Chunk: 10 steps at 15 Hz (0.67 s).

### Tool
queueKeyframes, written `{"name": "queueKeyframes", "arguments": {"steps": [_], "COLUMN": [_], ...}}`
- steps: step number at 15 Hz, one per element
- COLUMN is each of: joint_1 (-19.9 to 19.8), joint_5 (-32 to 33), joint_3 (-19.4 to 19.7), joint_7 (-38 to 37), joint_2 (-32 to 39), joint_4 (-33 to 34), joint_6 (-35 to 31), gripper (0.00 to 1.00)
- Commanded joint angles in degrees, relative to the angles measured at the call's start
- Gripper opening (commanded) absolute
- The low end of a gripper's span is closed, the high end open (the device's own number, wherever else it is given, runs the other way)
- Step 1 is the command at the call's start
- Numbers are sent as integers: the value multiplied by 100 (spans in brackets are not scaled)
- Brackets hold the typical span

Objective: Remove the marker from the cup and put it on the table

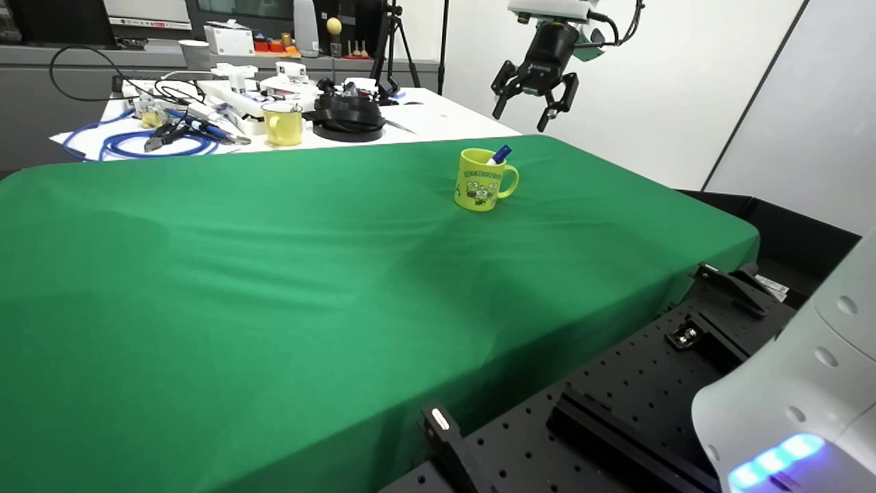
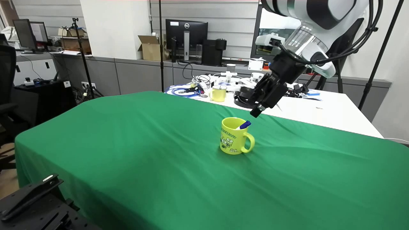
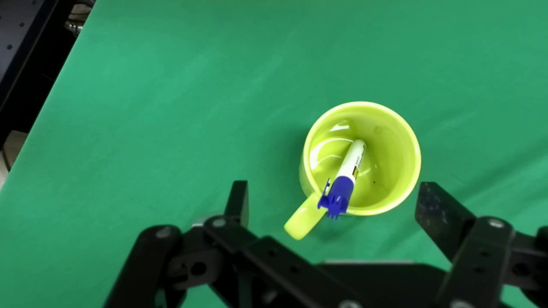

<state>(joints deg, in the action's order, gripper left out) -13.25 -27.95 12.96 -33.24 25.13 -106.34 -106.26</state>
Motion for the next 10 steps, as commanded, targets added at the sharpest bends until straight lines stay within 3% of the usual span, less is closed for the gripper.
{"name": "queueKeyframes", "arguments": {"steps": [1, 10], "joint_1": [-17, -72], "joint_5": [-9, -161], "joint_3": [-18, -59], "joint_7": [-48, 46], "joint_2": [144, 389], "joint_4": [149, 206], "joint_6": [11, -203], "gripper": [100, 100]}}
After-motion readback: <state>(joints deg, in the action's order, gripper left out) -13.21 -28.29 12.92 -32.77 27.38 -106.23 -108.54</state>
